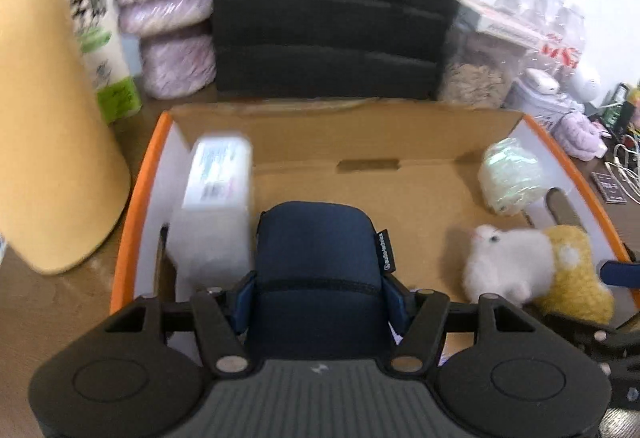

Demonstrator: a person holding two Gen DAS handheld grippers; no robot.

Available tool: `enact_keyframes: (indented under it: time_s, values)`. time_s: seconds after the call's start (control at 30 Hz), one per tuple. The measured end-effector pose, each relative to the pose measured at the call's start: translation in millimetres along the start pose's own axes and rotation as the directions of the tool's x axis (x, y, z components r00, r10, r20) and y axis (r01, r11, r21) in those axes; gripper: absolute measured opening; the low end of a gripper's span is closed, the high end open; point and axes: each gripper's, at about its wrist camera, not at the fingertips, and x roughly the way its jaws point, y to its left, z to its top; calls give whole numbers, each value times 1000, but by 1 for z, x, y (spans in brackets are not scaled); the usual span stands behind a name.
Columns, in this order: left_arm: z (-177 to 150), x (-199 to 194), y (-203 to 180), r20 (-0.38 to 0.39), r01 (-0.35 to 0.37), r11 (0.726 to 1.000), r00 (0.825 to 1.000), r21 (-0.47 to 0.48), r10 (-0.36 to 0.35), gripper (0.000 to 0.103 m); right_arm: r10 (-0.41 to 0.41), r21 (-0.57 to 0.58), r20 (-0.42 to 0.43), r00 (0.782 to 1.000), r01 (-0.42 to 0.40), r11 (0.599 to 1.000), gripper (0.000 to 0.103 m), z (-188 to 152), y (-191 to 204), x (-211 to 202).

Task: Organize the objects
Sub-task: 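Place the navy case in the box with the left tool while the right tool drops the plush toy in, then move both tools back toward the white caps and cloth on the table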

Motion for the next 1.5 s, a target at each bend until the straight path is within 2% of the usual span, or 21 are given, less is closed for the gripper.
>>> enact_keyframes:
  time_s: [0.07,0.13,0.27,0.3,0.5,0.57,0.6,0.77,0.8,0.87,0.97,1.03,1.1,1.23,1.33,1.4,1.5]
  values:
    - [10,3,-5,-6,-8,1000,1000,14,8,62,8,-4,42,999,-8,1000,91,4,2,-12]
    - [19,13,-9,-13,-35,999,999,14,35,63,16,3,95,995,-16,1000,98,9,2,-26]
    - [29,20,-9,-12,-68,998,998,6,68,64,44,16,150,988,-47,999,100,10,-1,-46]
    - [29,17,-8,-1,-68,998,998,-4,68,62,52,6,156,986,-54,999,101,9,-1,-49]
    - [27,-30,-5,67,-21,1000,998,9,21,63,40,17,131,991,-43,999,102,8,-5,-52]
    - [20,-63,-4,116,13,1000,993,28,-16,67,57,32,136,989,-62,998,102,3,-8,-59]
    - [15,-81,-3,143,25,999,989,33,-30,72,66,36,148,987,-72,997,102,-2,-8,-66]
    - [-49,-176,16,294,98,995,951,13,-98,81,81,20,255,964,-89,996,102,-47,-1,-115]
    - [-69,-192,18,317,121,993,941,12,-118,86,84,10,288,954,-90,996,103,-63,3,-128]
    - [-112,-222,21,358,163,987,921,7,-154,87,93,0,338,936,-99,995,103,-96,9,-150]
    - [-173,-253,20,404,195,981,898,-8,-175,93,108,-4,375,921,-115,993,103,-153,24,-180]
    - [-212,-267,14,406,189,982,898,-10,-169,94,112,-6,401,909,-119,993,103,-187,34,-198]
    - [-249,-281,5,404,179,983,898,35,-177,94,133,-21,412,902,-136,990,103,-222,43,-216]
    - [-300,-309,-6,422,137,985,891,109,-171,94,189,-21,356,915,-194,981,103,-266,53,-239]
    - [-320,-323,-6,444,120,978,877,170,-184,99,248,-31,305,920,-250,968,103,-285,54,-253]
    - [-323,-323,-7,454,94,978,875,188,-171,100,236,-43,296,926,-234,971,103,-291,56,-256]
    - [-318,-308,-6,435,52,983,892,177,-125,100,177,-15,297,938,-181,983,103,-284,54,-250]
